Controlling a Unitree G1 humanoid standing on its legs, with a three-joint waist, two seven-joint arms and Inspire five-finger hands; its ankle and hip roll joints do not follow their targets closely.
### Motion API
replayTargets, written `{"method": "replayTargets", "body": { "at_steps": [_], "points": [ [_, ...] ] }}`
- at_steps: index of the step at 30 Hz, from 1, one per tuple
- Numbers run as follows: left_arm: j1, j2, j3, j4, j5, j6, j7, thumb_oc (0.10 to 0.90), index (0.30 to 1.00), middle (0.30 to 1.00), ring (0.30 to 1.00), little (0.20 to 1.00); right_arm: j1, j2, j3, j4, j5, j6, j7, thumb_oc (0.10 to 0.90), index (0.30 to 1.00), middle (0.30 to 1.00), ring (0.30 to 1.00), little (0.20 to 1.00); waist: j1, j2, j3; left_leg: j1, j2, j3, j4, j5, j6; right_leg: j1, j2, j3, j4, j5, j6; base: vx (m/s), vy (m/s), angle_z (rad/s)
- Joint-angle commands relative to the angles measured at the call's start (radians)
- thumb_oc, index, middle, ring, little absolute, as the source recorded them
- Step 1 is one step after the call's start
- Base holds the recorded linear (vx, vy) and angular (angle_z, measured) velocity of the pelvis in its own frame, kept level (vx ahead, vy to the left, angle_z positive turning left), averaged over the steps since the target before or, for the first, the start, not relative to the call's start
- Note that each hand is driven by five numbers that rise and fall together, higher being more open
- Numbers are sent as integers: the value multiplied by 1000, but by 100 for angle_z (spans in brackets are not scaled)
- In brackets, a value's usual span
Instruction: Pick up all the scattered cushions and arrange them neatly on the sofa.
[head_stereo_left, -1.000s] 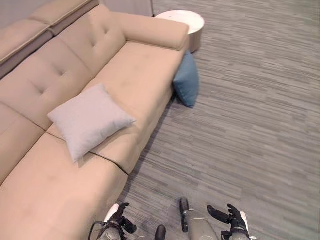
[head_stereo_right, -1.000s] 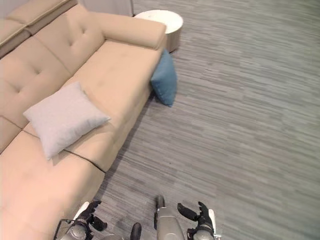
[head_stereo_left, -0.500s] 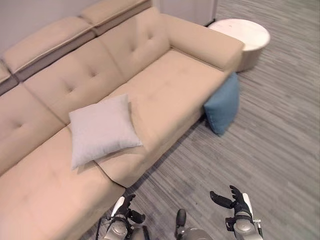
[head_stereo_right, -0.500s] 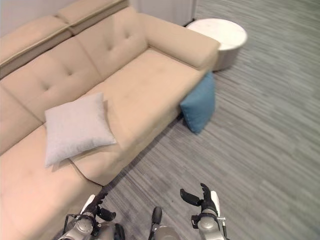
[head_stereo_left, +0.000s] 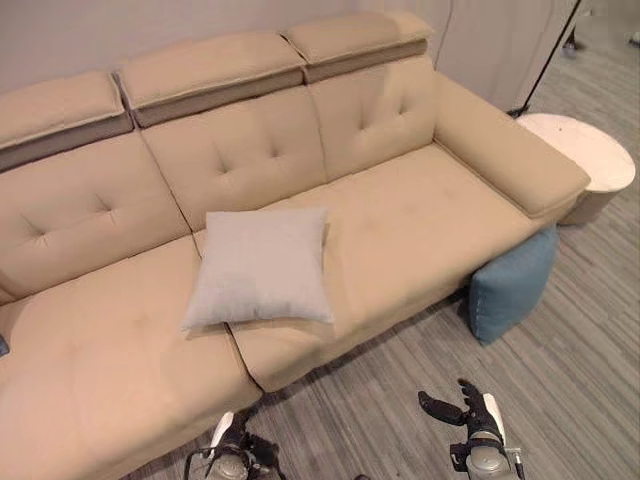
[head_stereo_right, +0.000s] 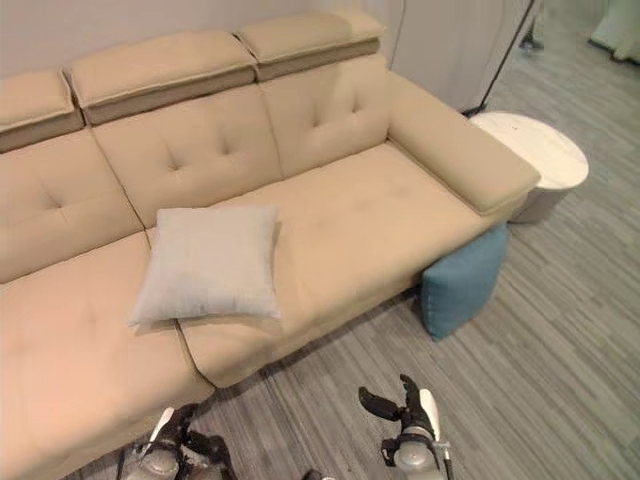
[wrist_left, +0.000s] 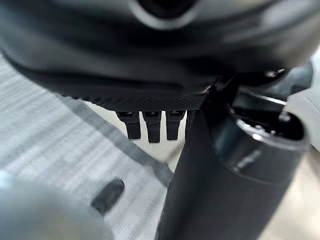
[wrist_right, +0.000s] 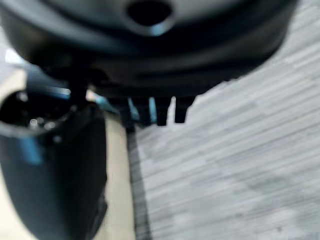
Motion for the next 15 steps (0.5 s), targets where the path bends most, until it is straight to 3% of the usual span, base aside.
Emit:
{"method": "replayTargets", "body": {
  "at_steps": [1,2,3,5,6,7,8,9,11,12,15],
  "points": [
    [63,63,-51,-16,34,-2,45,800,900,900,900,900,-59,-16,-23,-48,39,-58,12,800,900,900,900,900,62,-10,2,20,-60,-54,20,-129,15,-19,-175,88,227,43,136,151,269,85],
    [63,63,-51,-16,34,-2,45,800,900,900,900,900,-59,-16,-23,-48,39,-58,12,800,900,900,900,900,62,-11,1,20,-60,-54,19,-129,15,-19,-175,88,228,42,137,316,476,119],
    [65,89,-76,-20,72,-5,38,800,900,900,900,900,-52,-7,-29,-111,109,-96,66,800,900,900,900,900,46,-12,28,63,-115,-119,-12,-158,53,-90,-243,151,441,191,167,234,328,75],
    [66,89,-76,-20,72,-4,38,800,900,900,900,900,-51,-8,-29,-112,109,-96,67,800,900,900,900,900,47,-13,27,63,-117,-118,-13,-158,54,-94,-246,153,445,190,169,165,214,110],
    [71,109,-64,-15,72,-2,42,800,900,900,900,900,-37,-13,-39,-176,130,-112,63,800,900,900,900,900,22,8,43,88,-106,-172,-43,-137,58,-180,-180,252,494,154,115,158,129,133],
    [69,116,-59,-9,78,-1,48,800,900,900,900,900,-34,-19,-45,-199,129,-121,57,800,900,900,900,900,8,14,53,97,-107,-198,-47,-134,55,-216,-142,291,496,124,99,155,126,106],
    [68,115,-59,-9,78,-1,48,800,900,900,900,900,-34,-20,-45,-199,129,-121,57,800,900,900,900,900,8,16,50,93,-103,-199,-47,-133,55,-218,-139,289,493,127,97,187,49,92],
    [67,125,-56,-5,87,-1,60,800,900,900,900,900,-29,-40,-49,-252,127,-133,59,800,900,900,900,900,-16,16,73,115,-114,-250,-50,-135,47,-263,-78,341,434,68,77,187,5,93],
    [63,130,-55,-10,87,-5,59,800,900,900,900,900,-25,-50,-51,-286,118,-137,57,800,900,900,900,900,-25,15,78,116,-117,-278,-44,-138,45,-266,-53,349,382,50,68,184,-30,99],
    [50,137,-51,-23,78,-15,61,800,900,900,900,900,-15,-69,-65,-316,104,-143,44,800,900,900,900,900,-43,3,87,129,-133,-332,-44,-149,39,-289,-6,385,269,32,65,172,-81,116],
    [42,138,-39,-26,62,-21,63,800,900,900,900,900,-20,-69,-83,-318,105,-147,23,800,900,900,900,900,-47,-10,84,145,-149,-361,-47,-163,32,-302,12,369,160,64,74,167,-78,93]
  ]
}}
